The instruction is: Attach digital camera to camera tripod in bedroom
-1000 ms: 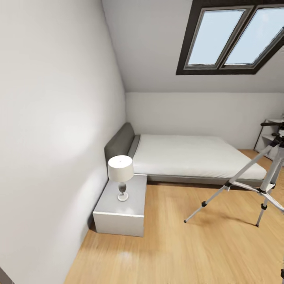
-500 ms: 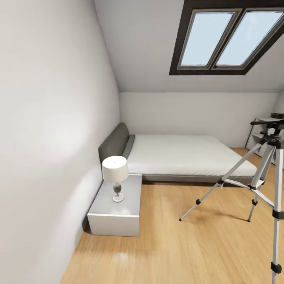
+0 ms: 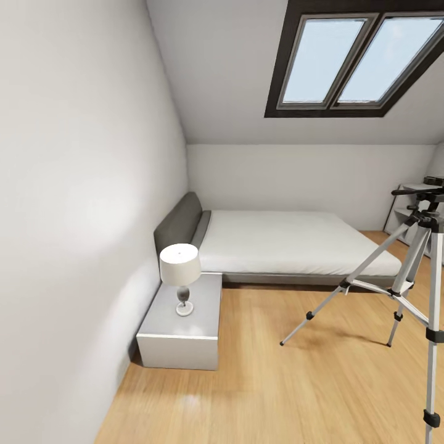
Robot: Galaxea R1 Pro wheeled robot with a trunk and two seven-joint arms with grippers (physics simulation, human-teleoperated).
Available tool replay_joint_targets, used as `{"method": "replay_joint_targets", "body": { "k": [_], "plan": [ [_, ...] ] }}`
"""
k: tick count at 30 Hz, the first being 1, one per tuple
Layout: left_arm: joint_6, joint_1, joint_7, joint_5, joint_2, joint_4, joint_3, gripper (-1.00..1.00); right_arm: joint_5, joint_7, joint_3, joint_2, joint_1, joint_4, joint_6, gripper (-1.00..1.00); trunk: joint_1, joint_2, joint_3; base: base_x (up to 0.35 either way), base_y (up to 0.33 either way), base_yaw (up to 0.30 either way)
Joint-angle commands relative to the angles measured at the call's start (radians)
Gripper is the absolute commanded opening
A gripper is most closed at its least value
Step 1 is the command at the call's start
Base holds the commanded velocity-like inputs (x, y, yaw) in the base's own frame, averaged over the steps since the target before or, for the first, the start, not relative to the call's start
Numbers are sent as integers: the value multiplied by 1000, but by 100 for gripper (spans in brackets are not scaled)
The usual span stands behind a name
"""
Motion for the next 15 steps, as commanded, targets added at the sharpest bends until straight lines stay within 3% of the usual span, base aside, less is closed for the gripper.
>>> {"method": "replay_joint_targets", "body": {
  "k": [1,15],
  "plan": [
    [-1,1,1,-1,0,-2,3,100,8,-1,0,0,0,0,-1,100,0,0,-1,0,0,0],
    [-2,1,1,-6,-1,-3,3,100,8,-1,3,0,0,1,0,100,0,0,-1,0,0,0]
  ]
}}
